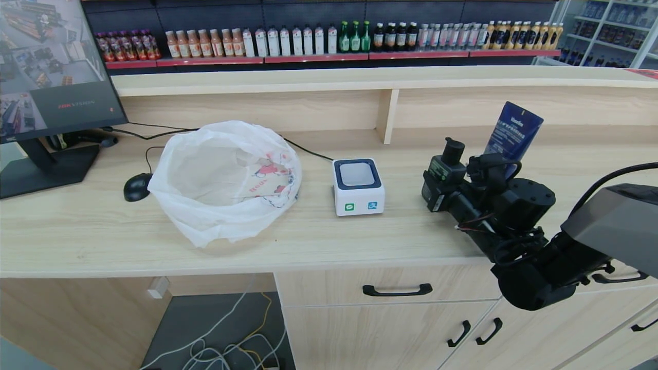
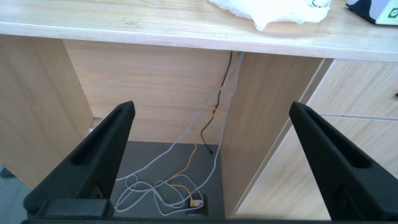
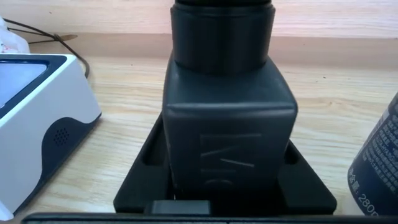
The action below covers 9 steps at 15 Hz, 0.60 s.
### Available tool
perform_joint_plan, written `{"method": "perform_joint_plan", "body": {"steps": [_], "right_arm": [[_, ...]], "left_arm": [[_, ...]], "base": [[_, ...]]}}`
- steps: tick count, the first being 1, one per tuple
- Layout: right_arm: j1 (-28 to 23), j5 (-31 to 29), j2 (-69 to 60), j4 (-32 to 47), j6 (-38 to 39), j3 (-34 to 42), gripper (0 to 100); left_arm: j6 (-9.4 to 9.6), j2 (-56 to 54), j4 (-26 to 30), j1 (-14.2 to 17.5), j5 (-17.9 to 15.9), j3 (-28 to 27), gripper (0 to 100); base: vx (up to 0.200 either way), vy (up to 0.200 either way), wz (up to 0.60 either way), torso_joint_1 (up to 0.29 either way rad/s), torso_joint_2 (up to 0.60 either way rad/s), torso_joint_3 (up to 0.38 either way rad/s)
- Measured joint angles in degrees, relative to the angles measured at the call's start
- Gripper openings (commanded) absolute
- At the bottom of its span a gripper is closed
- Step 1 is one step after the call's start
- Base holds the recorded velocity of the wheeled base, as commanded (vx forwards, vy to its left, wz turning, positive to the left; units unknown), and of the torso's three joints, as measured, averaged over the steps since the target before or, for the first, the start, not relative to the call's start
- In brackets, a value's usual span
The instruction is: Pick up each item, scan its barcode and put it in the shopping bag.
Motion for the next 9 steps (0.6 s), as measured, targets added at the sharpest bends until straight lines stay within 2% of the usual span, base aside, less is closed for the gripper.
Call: {"method": "perform_joint_plan", "body": {"steps": [9], "right_arm": [[0.85, 0.01, -1.22, -0.12, 0.09, 1.71, 0]], "left_arm": [[0.0, 0.0, 0.0, 0.0, 0.01, 0.0, 100]], "base": [[0.0, 0.0, 0.0, 0.0, 0.0, 0.0]]}}
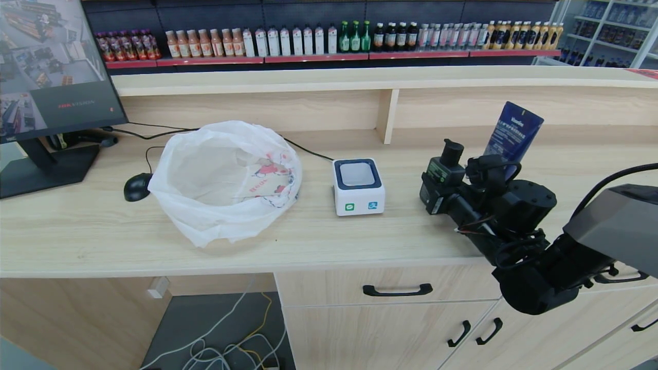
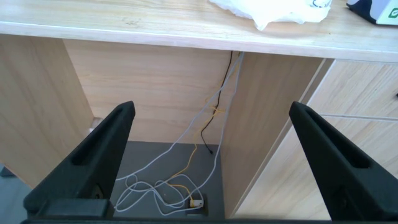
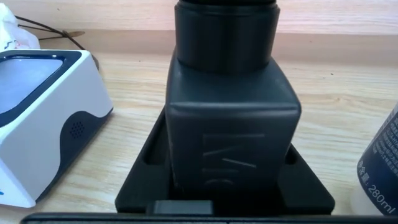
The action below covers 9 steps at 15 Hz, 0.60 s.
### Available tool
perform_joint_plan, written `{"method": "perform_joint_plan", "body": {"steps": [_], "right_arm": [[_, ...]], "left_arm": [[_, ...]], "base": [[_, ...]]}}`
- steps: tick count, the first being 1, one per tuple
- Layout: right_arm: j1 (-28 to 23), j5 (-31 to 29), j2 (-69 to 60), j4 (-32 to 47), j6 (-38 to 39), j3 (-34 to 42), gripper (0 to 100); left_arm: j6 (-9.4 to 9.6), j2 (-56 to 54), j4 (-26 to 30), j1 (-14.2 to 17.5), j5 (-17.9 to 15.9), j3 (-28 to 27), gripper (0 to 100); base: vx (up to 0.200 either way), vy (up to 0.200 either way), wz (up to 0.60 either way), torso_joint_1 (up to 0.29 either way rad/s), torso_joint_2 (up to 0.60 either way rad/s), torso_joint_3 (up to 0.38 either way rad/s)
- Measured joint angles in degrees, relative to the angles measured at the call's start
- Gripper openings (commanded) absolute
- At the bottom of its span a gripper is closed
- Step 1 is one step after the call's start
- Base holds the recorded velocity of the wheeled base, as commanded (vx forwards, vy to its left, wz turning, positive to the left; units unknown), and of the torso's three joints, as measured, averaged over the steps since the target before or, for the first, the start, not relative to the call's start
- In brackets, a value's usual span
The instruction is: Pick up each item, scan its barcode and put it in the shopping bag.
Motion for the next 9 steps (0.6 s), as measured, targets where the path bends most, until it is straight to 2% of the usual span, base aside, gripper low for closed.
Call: {"method": "perform_joint_plan", "body": {"steps": [4, 9], "right_arm": [[0.5, 0.0, -2.19, -0.16, 0.07, 1.1, 0], [4.35, -0.01, -7.52, -0.33, 1.82, 5.44, 0]], "left_arm": [[0.0, 0.0, 0.0, 0.0, 0.0, 0.0, 100], [0.0, 0.0, 0.0, 0.0, -0.01, 0.0, 100]], "base": [[0.0, 0.0, 0.0, 0.0, 0.0, 0.0], [0.0, 0.0, 0.0, 0.0, 0.0, 0.0]]}}
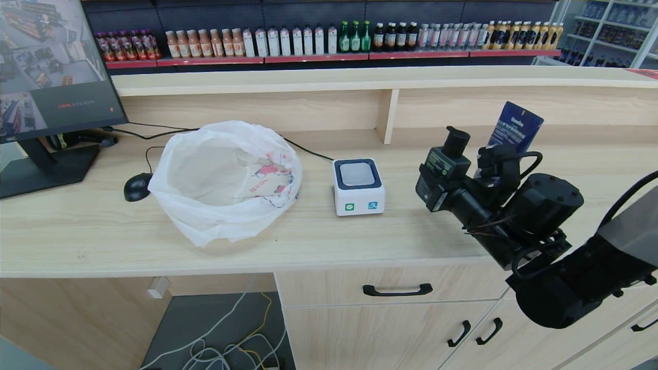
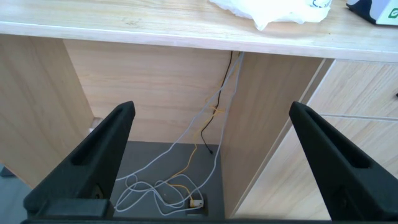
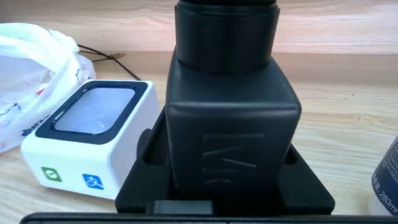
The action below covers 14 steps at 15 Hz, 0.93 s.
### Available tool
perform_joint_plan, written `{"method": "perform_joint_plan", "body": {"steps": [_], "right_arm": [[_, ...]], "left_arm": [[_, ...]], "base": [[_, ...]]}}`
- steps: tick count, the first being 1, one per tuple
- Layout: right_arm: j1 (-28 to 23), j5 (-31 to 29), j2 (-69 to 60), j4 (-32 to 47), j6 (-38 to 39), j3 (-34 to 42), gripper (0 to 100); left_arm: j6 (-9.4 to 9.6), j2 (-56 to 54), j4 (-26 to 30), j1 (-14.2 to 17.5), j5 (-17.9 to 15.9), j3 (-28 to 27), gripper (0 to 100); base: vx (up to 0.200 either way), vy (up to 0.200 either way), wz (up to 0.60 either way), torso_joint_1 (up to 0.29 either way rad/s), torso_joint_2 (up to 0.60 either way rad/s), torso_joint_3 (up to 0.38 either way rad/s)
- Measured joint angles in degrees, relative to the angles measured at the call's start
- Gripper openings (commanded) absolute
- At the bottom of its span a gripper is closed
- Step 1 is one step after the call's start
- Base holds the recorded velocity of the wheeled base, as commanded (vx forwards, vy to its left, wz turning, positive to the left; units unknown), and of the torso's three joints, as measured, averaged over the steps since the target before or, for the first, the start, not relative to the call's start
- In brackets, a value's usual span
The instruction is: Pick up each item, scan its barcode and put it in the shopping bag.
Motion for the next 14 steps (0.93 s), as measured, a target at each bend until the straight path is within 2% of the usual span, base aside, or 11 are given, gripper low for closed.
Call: {"method": "perform_joint_plan", "body": {"steps": [9, 14], "right_arm": [[2.27, 0.2, -11.48, -1.26, 0.2, 15.68, 0], [7.01, 0.28, -18.85, -1.26, 0.2, 22.24, 0]], "left_arm": [[-0.02, 0.0, 0.0, 0.0, 0.0, 0.0, 100], [0.0, 0.0, 0.0, 0.0, 0.0, 0.0, 100]], "base": [[0.0, 0.0, 0.0, 0.0, 0.0, 0.0], [0.0, 0.0, 0.0, 0.0, 0.0, 0.0]]}}
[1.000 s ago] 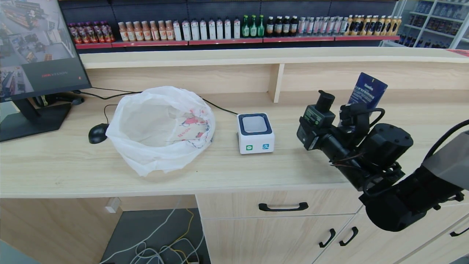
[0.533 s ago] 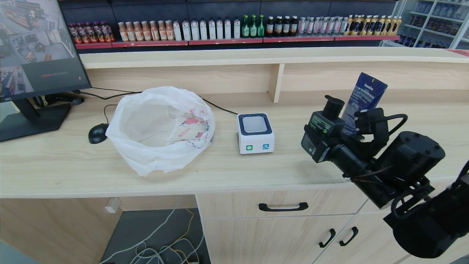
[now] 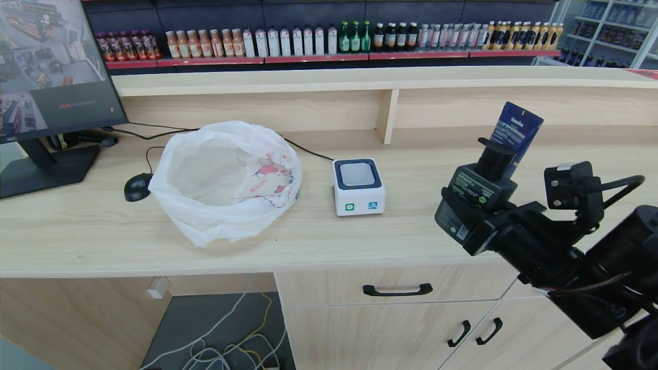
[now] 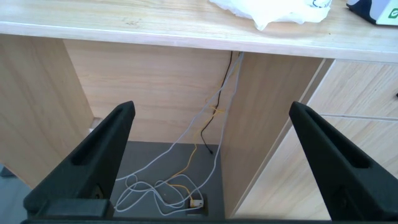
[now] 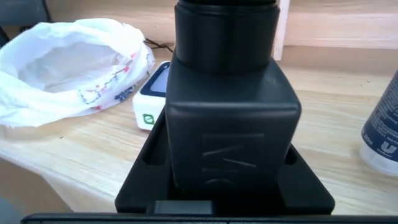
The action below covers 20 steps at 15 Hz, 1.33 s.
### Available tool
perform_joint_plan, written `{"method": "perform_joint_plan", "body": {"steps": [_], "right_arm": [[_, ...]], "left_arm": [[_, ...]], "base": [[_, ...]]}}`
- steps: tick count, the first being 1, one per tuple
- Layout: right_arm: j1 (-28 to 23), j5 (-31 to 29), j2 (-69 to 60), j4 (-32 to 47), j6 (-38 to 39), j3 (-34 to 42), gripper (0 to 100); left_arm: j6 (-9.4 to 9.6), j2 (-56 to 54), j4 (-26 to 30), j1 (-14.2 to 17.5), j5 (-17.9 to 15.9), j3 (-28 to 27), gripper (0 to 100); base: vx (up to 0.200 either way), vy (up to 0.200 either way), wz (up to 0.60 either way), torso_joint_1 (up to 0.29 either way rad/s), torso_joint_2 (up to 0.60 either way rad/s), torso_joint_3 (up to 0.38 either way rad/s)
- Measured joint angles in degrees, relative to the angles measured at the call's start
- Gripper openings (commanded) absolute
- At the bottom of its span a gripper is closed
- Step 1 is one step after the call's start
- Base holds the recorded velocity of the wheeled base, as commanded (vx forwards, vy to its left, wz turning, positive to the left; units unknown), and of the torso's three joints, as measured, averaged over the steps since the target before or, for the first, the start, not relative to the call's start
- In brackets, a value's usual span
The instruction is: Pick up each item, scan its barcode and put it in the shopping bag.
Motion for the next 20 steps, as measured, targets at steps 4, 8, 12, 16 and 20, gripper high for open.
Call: {"method": "perform_joint_plan", "body": {"steps": [4, 8, 12, 16, 20], "right_arm": [[4.9, 0.11, -5.85, -0.02, 0.02, 4.36, 0], [9.29, 0.27, -9.2, -0.02, 3.97, 5.71, 0], [14.63, 0.2, -11.41, -0.02, 10.26, 5.79, 0], [21.77, 0.24, -11.42, 0.0, 16.13, 5.55, 0], [23.21, 5.13, -9.92, 0.0, 23.87, 4.39, 0]], "left_arm": [[0.0, 0.0, 0.0, 0.0, 0.01, 0.0, 100], [0.0, 0.0, 0.0, 0.0, 0.01, 0.0, 100], [0.02, 0.0, -0.02, -0.02, 0.0, 0.0, 100], [0.02, 0.0, 0.0, 0.0, 0.0, 0.0, 100], [0.0, 0.0, 0.0, 0.0, 0.01, 0.0, 100]], "base": [[0.0, 0.0, 0.0, 0.0, 0.0, 0.0], [0.0, 0.0, 0.0, 0.0, 0.0, 0.0], [0.0, 0.0, 0.0, 0.0, 0.0, 0.0], [0.0, 0.0, 0.0, 0.0, 0.0, 0.0], [0.0, 0.0, 0.0, 0.0, 0.0, 0.0]]}}
